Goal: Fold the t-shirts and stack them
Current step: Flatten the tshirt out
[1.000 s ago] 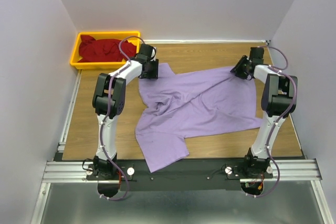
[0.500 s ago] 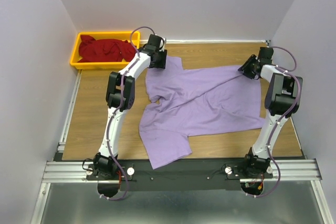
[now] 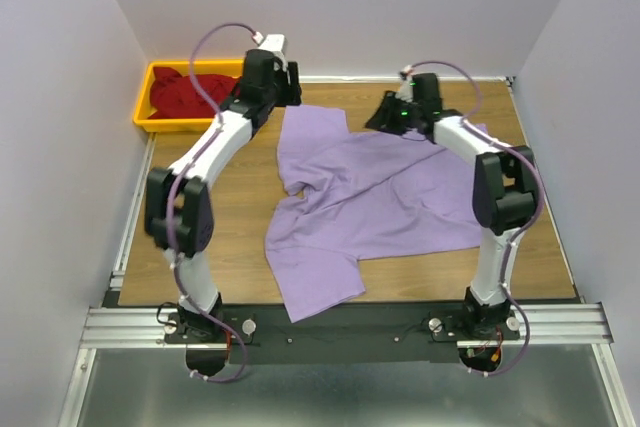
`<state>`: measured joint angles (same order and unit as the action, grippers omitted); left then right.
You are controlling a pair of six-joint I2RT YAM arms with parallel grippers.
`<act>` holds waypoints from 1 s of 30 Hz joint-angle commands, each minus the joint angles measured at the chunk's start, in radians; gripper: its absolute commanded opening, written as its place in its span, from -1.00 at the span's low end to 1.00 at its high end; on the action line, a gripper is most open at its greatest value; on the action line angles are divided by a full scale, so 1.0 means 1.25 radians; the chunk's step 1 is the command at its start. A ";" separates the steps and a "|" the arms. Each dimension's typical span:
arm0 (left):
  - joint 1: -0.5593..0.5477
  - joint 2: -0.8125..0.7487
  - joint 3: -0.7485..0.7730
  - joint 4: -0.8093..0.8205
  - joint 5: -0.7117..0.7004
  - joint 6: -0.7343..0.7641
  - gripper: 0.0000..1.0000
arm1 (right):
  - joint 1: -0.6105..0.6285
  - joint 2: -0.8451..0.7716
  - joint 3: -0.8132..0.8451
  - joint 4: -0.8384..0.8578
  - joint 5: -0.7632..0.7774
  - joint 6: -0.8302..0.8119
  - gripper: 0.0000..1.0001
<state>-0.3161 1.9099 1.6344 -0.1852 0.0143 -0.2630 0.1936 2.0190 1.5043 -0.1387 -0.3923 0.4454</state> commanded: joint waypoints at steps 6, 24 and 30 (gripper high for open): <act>0.001 -0.459 -0.405 0.192 -0.198 0.025 0.47 | 0.229 0.160 0.087 0.074 -0.103 0.080 0.00; 0.001 -0.733 -0.774 0.250 -0.183 0.014 0.47 | 0.253 0.438 0.313 0.102 0.050 0.135 0.00; 0.000 -0.657 -0.747 0.219 -0.097 -0.001 0.47 | 0.207 0.518 0.487 0.102 0.083 0.159 0.05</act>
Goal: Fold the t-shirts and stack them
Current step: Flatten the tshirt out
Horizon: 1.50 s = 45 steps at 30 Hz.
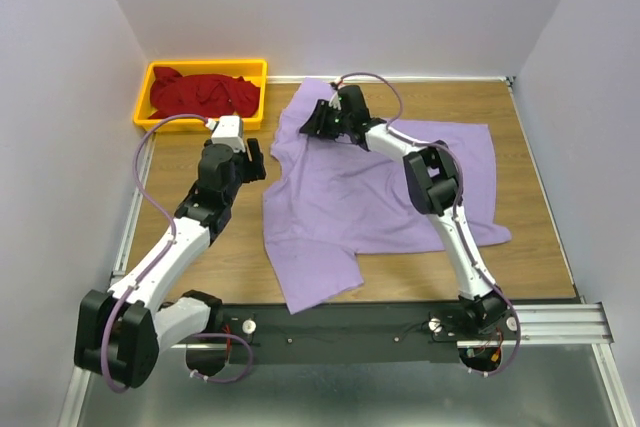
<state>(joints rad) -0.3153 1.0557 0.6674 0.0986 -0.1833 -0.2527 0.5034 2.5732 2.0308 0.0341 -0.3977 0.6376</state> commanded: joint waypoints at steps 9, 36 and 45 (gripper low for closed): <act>-0.002 0.072 0.042 -0.030 0.072 -0.005 0.47 | -0.059 0.016 0.113 -0.036 -0.057 -0.050 0.27; 0.001 0.002 0.058 -0.083 -0.068 -0.037 0.47 | 0.400 -0.476 -0.534 -0.476 0.263 -0.255 0.07; 0.001 0.033 0.069 -0.112 -0.040 -0.033 0.47 | 0.445 -0.506 -0.623 -0.635 0.215 -0.241 0.08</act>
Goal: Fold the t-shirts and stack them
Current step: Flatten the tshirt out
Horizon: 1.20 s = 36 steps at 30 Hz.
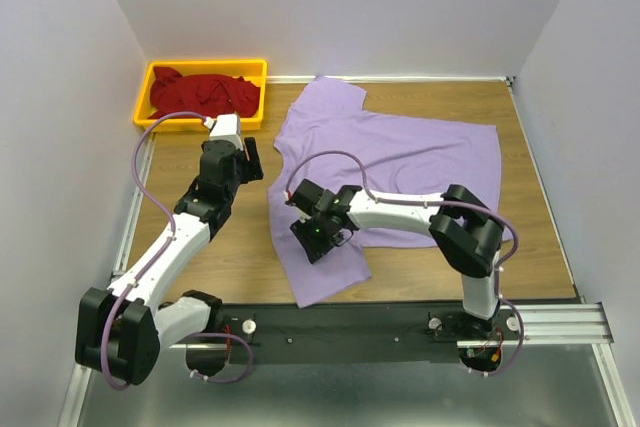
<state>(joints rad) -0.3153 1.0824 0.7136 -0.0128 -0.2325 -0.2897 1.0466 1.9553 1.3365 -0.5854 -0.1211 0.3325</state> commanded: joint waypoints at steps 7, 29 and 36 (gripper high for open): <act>-0.001 0.019 0.033 -0.024 0.007 -0.004 0.47 | 0.013 -0.074 -0.009 -0.153 -0.012 -0.021 0.08; -0.156 0.235 0.135 -0.165 0.298 -0.003 0.45 | -0.496 -0.419 -0.265 -0.085 0.209 0.161 0.17; -0.196 0.362 0.154 -0.288 0.294 0.016 0.40 | -0.771 -0.546 -0.398 0.004 0.166 0.204 0.25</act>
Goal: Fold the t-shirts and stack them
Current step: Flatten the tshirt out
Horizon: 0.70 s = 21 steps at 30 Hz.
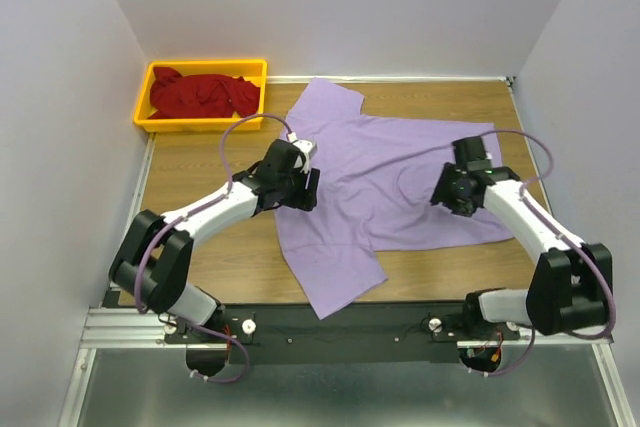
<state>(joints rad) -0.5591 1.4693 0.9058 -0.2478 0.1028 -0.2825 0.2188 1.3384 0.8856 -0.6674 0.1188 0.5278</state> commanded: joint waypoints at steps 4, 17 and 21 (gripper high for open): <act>-0.007 0.074 -0.001 -0.120 0.037 -0.005 0.38 | -0.226 -0.079 -0.067 0.103 -0.026 0.075 0.25; 0.010 0.154 -0.035 -0.139 0.018 -0.061 0.33 | -0.424 -0.083 -0.170 0.221 0.111 0.194 0.24; 0.047 0.173 -0.051 -0.144 0.021 -0.071 0.32 | -0.485 -0.025 -0.195 0.247 0.089 0.196 0.24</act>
<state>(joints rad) -0.5396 1.6096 0.9009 -0.3958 0.1253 -0.3485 -0.3309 1.2514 0.6842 -0.4152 0.1963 0.7387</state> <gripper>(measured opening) 0.664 0.624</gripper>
